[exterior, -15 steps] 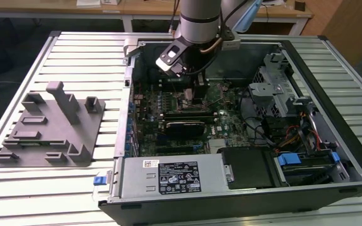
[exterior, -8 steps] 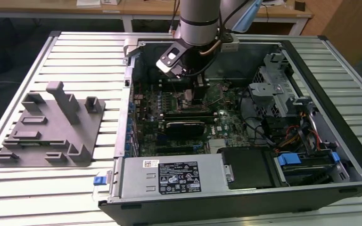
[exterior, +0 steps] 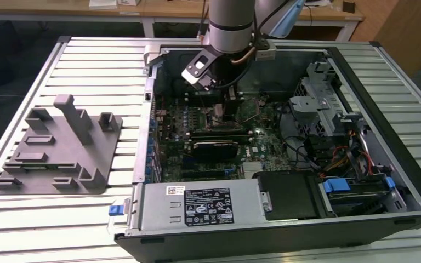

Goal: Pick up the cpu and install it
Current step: 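Place the cpu into insertion slot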

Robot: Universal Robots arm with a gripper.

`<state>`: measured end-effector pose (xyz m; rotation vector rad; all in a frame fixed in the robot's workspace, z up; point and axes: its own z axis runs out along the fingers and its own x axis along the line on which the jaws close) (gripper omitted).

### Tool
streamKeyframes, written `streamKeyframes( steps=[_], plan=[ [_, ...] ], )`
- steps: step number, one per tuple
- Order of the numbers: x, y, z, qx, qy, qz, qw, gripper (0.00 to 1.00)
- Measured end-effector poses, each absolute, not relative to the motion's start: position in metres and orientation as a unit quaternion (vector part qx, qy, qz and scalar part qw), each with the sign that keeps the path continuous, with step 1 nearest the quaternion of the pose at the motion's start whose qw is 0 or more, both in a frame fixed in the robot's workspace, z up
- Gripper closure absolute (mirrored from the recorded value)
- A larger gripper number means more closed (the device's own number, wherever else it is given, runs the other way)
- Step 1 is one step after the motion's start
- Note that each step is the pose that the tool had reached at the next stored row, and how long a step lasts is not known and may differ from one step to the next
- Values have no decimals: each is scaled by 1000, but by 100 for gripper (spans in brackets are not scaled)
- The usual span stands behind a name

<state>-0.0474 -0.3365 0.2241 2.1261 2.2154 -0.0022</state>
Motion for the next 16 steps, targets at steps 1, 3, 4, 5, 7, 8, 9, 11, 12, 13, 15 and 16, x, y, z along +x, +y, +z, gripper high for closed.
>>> streamKeyframes(
  steps=[1,3,4,5,7,8,9,11,12,13,15,16],
  plan=[
    [-47,-336,223,693,720,-1,36,45],
    [-47,-336,221,696,718,-1,36,45],
    [-47,-336,220,697,716,-1,36,45],
    [-47,-336,220,699,714,-1,36,45],
    [-47,-335,218,701,712,-1,35,45],
    [-47,-335,218,702,712,-1,36,45],
    [-47,-334,217,702,711,-1,36,45],
    [-47,-333,216,702,711,-1,35,45],
    [-47,-332,215,702,711,-1,35,45],
    [-47,-332,214,702,711,-1,35,45],
    [-47,-332,213,702,711,-1,35,45],
    [-47,-332,212,702,711,-1,36,45]
  ],
)
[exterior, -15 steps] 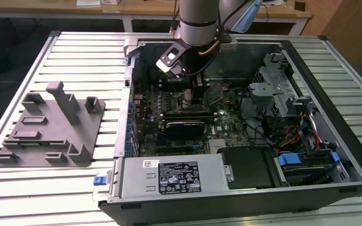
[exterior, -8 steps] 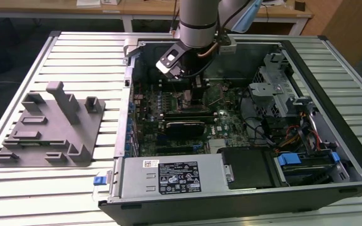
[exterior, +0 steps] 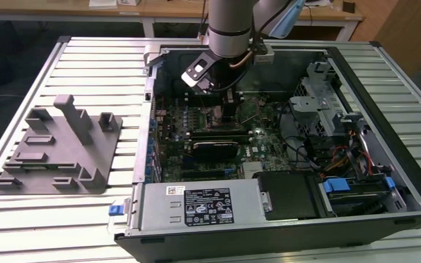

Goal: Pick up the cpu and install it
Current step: 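Place the cpu into insertion slot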

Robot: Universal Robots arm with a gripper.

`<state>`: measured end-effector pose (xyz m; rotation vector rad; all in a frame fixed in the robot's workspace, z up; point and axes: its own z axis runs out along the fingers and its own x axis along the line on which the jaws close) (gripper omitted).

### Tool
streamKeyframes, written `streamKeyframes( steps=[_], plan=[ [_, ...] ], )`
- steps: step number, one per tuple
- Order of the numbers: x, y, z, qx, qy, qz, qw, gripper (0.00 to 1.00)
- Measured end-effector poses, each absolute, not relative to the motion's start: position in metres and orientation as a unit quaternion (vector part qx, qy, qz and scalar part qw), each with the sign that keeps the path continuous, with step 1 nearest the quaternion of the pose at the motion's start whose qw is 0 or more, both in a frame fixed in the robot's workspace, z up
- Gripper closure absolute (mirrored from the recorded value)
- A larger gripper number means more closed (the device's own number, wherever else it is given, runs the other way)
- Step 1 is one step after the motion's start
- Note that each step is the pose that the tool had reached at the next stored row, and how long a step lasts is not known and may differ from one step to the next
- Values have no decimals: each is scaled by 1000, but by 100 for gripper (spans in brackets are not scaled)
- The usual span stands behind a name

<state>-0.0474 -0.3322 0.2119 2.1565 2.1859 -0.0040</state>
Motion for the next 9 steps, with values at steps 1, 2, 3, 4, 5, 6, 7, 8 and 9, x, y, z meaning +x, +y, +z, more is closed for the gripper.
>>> streamKeyframes(
  steps=[1,2,3,4,5,6,7,8,9],
  plan=[
    [-47,-332,211,702,711,-1,36,45],
    [-47,-332,210,702,711,-1,35,45],
    [-47,-332,209,702,711,-1,35,45],
    [-47,-332,209,702,711,-1,35,45],
    [-47,-332,208,702,711,-1,35,45],
    [-47,-332,207,702,711,-1,36,45],
    [-47,-332,206,702,711,-1,35,45],
    [-47,-332,205,702,711,-1,36,45],
    [-47,-332,204,702,711,-1,35,45]
  ],
)
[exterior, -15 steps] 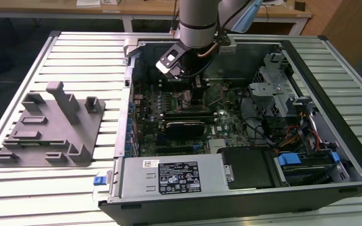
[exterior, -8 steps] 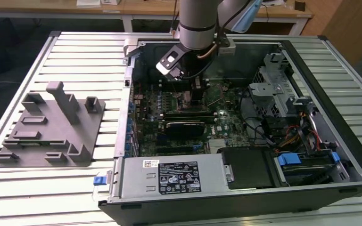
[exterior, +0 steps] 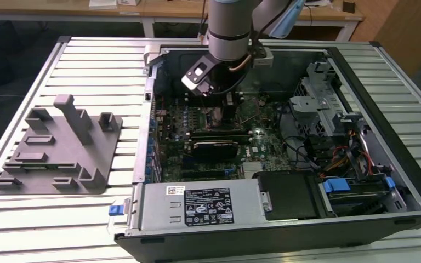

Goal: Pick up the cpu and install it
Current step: 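Place the cpu into insertion slot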

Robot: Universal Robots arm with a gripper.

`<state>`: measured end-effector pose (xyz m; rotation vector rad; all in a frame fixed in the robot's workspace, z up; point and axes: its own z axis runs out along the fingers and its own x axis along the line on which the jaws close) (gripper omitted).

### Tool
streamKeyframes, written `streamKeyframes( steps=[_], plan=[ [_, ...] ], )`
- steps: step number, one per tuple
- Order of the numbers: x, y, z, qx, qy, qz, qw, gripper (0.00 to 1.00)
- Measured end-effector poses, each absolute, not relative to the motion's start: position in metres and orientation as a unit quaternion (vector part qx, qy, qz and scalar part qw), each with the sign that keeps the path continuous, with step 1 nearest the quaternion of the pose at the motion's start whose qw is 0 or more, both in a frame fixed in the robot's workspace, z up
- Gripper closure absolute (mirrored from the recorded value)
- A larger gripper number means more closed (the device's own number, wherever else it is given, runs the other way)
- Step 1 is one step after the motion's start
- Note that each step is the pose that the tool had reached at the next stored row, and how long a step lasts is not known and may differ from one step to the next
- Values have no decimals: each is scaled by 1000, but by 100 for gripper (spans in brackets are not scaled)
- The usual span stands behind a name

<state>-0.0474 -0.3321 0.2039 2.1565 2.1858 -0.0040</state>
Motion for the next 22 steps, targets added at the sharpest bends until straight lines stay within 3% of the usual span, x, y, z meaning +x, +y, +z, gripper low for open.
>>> streamKeyframes(
  steps=[22],
  plan=[
    [-50,-332,196,702,711,-1,36,45]
  ],
)
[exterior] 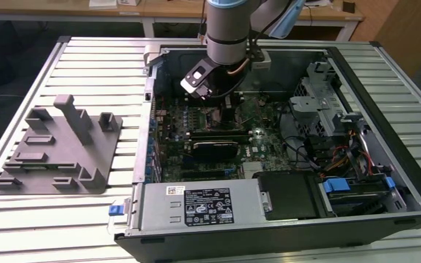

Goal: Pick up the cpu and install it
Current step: 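Place the cpu into insertion slot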

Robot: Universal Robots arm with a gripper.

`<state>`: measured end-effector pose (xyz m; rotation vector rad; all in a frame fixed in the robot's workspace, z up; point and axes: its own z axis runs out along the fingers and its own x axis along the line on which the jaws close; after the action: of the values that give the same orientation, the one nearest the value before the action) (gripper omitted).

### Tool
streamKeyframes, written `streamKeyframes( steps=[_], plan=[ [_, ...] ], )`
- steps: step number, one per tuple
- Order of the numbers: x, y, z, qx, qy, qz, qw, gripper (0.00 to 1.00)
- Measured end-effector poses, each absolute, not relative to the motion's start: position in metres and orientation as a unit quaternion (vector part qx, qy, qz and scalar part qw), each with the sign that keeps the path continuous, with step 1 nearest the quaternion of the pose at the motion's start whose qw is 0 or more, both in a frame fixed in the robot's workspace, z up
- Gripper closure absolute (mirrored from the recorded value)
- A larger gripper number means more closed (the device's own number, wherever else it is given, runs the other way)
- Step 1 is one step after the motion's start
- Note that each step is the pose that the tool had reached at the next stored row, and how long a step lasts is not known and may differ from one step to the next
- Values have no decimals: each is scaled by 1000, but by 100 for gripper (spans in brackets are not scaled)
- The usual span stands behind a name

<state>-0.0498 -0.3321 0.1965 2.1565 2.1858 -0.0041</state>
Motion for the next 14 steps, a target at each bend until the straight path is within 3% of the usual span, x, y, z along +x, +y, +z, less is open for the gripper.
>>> streamKeyframes(
  steps=[14],
  plan=[
    [-50,-332,192,710,703,-1,35,45]
  ],
)
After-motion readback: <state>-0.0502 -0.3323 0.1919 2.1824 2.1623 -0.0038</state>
